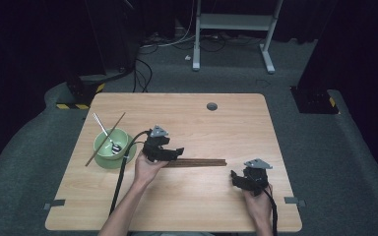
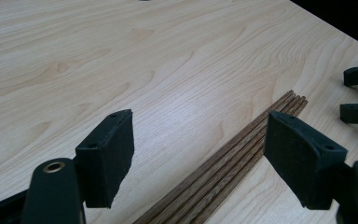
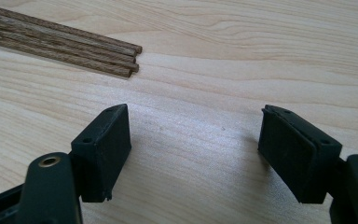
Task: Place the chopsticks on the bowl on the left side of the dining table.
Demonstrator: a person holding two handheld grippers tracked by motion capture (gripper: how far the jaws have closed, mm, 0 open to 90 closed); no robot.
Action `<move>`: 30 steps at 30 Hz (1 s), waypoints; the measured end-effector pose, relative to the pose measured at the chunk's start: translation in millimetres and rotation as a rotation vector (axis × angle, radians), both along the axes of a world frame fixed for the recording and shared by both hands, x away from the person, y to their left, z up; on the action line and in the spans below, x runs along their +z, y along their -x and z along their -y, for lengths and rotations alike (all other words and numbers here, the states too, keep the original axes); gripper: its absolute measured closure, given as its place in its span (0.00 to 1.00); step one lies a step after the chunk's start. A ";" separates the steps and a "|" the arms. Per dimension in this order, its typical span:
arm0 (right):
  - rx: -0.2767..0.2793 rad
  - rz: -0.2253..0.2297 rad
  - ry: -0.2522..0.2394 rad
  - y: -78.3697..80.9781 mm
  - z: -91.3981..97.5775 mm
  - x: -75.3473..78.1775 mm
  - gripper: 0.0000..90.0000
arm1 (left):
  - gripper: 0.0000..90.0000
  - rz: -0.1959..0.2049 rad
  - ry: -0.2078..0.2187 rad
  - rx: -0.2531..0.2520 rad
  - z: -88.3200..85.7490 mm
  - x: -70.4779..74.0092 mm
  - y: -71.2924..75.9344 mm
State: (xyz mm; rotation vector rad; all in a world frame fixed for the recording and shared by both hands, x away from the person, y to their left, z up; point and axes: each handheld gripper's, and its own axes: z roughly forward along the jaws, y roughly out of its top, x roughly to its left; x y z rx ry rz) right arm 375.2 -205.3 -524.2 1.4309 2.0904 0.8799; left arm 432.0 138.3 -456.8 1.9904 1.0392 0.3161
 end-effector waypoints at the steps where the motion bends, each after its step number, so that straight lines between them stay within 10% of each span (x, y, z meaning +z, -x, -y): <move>1: 0.000 0.000 0.000 0.0 0.0 0.0 0.27 | 0.27 0.000 -0.006 -0.006 2.1 -1.0 0.2; 30: 0.000 0.000 0.000 0.0 0.0 0.0 0.27 | 0.29 -0.069 -0.115 -0.058 46.8 -31.9 -12.1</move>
